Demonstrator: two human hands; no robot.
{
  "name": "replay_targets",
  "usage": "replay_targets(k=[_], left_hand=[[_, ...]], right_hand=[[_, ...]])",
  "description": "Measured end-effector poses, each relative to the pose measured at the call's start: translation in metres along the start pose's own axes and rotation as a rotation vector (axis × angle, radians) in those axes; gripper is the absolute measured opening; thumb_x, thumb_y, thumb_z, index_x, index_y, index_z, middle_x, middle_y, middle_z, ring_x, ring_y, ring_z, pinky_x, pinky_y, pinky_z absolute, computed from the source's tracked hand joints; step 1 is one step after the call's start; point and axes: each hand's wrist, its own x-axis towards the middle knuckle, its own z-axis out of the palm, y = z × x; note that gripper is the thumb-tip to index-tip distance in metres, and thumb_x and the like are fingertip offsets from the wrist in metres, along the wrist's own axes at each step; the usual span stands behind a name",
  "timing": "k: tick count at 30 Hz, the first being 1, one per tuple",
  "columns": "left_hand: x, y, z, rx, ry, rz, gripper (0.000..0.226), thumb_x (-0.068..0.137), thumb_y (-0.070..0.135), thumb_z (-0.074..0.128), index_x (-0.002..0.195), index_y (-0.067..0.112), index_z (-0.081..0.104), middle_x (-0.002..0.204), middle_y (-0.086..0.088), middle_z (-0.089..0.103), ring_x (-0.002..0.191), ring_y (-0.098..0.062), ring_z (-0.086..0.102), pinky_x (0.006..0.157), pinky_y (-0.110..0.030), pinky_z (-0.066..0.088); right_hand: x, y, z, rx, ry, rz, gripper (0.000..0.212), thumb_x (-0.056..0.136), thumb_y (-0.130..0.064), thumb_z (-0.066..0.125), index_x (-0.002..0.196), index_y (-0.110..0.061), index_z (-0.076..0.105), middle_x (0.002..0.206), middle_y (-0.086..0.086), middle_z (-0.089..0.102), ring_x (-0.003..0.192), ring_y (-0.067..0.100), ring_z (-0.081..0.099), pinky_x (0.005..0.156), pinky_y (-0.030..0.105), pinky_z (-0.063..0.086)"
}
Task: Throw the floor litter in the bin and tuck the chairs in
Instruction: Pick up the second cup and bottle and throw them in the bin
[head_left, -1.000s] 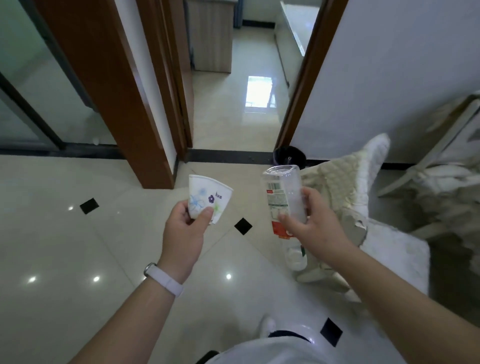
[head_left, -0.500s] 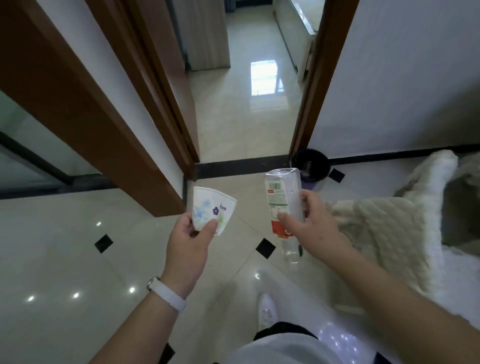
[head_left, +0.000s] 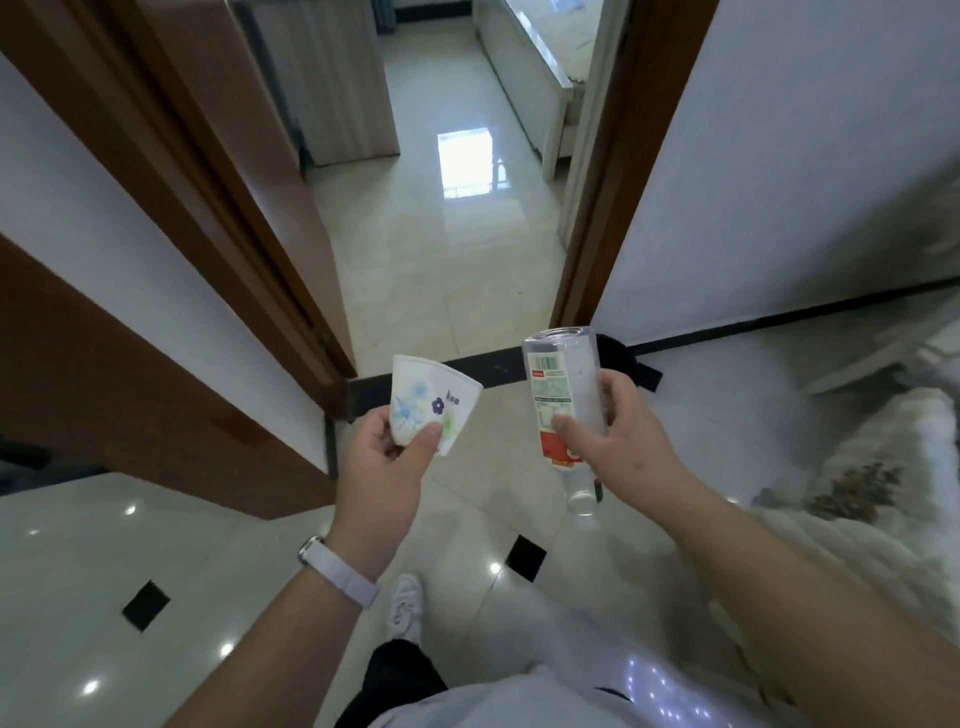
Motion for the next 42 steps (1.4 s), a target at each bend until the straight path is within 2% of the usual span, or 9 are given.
replay_targets(k=[4, 8, 13, 15, 21, 28, 33, 39, 42], left_hand=[[0.069, 0.001, -0.009, -0.031, -0.139, -0.023, 0.019, 0.089, 0.015, 0.07, 0.104, 0.023, 0.062, 0.103, 0.005, 0.073, 0.087, -0.003, 0.069, 0.066, -0.015, 0.051], [0.136, 0.015, -0.015, -0.073, -0.306, -0.046, 0.019, 0.088, 0.013, 0.071, 0.105, 0.016, 0.063, 0.102, 0.0, 0.075, 0.093, -0.013, 0.071, 0.072, -0.02, 0.053], [0.199, 0.037, 0.012, -0.08, -0.426, -0.02, 0.016, 0.089, 0.015, 0.07, 0.102, 0.019, 0.063, 0.1, 0.001, 0.074, 0.094, -0.016, 0.071, 0.081, -0.032, 0.056], [0.211, 0.041, 0.028, -0.068, -0.477, -0.011, 0.016, 0.089, 0.014, 0.07, 0.101, 0.021, 0.063, 0.099, 0.002, 0.075, 0.094, -0.017, 0.071, 0.083, -0.035, 0.056], [0.239, 0.045, 0.091, 0.01, -0.591, -0.013, 0.017, 0.089, 0.015, 0.07, 0.104, 0.018, 0.063, 0.101, 0.001, 0.075, 0.094, -0.018, 0.071, 0.085, -0.041, 0.057], [0.269, 0.047, 0.179, 0.171, -0.575, 0.004, 0.015, 0.089, 0.012, 0.069, 0.101, 0.02, 0.063, 0.099, -0.002, 0.074, 0.089, -0.017, 0.071, 0.075, -0.031, 0.058], [0.283, 0.052, 0.269, 0.341, -0.561, -0.025, 0.015, 0.089, 0.013, 0.069, 0.099, 0.021, 0.062, 0.096, 0.0, 0.075, 0.09, -0.022, 0.071, 0.081, -0.041, 0.057], [0.296, 0.047, 0.373, 0.512, -0.608, 0.035, 0.014, 0.089, 0.018, 0.07, 0.1, 0.022, 0.062, 0.092, 0.004, 0.073, 0.079, -0.012, 0.068, 0.065, -0.024, 0.05], [0.298, 0.043, 0.403, 0.607, -0.657, 0.055, 0.012, 0.09, 0.021, 0.069, 0.1, 0.022, 0.062, 0.094, 0.006, 0.072, 0.08, -0.008, 0.068, 0.067, -0.026, 0.053]], right_hand=[[0.028, -0.021, 0.019, -0.032, 0.145, 0.078, 0.054, 0.087, -0.042, 0.069, 0.13, -0.037, 0.037, 0.116, -0.018, 0.054, 0.1, 0.008, 0.061, 0.078, 0.025, 0.055], [0.046, -0.05, 0.036, -0.03, 0.32, 0.147, 0.047, 0.088, -0.036, 0.069, 0.122, -0.039, 0.037, 0.112, -0.016, 0.056, 0.091, -0.003, 0.058, 0.069, 0.014, 0.047], [0.059, -0.064, 0.035, 0.0, 0.461, 0.243, 0.068, 0.07, -0.06, 0.067, 0.127, -0.034, 0.042, 0.115, -0.012, 0.062, 0.097, 0.01, 0.064, 0.083, 0.041, 0.058], [0.06, -0.062, 0.026, 0.009, 0.525, 0.263, 0.069, 0.066, -0.063, 0.065, 0.125, -0.036, 0.045, 0.112, -0.013, 0.064, 0.095, 0.009, 0.066, 0.081, 0.042, 0.058], [0.076, -0.038, -0.011, 0.073, 0.649, 0.314, 0.059, 0.083, -0.037, 0.072, 0.133, -0.028, 0.043, 0.113, -0.012, 0.061, 0.095, 0.006, 0.064, 0.079, 0.033, 0.059], [0.155, 0.022, -0.061, 0.234, 0.646, 0.35, 0.055, 0.084, -0.032, 0.07, 0.131, -0.025, 0.042, 0.115, -0.006, 0.06, 0.094, 0.014, 0.065, 0.072, 0.031, 0.058], [0.216, 0.067, -0.123, 0.286, 0.565, 0.384, 0.065, 0.082, -0.045, 0.068, 0.137, -0.025, 0.038, 0.122, -0.003, 0.057, 0.104, 0.019, 0.061, 0.087, 0.042, 0.054], [0.261, 0.119, -0.195, 0.303, 0.557, 0.406, 0.068, 0.085, -0.051, 0.064, 0.14, -0.027, 0.033, 0.132, -0.003, 0.055, 0.108, 0.019, 0.06, 0.09, 0.043, 0.054], [0.27, 0.143, -0.212, 0.337, 0.568, 0.426, 0.067, 0.084, -0.051, 0.065, 0.139, -0.029, 0.033, 0.13, -0.004, 0.055, 0.107, 0.019, 0.06, 0.088, 0.043, 0.054]])
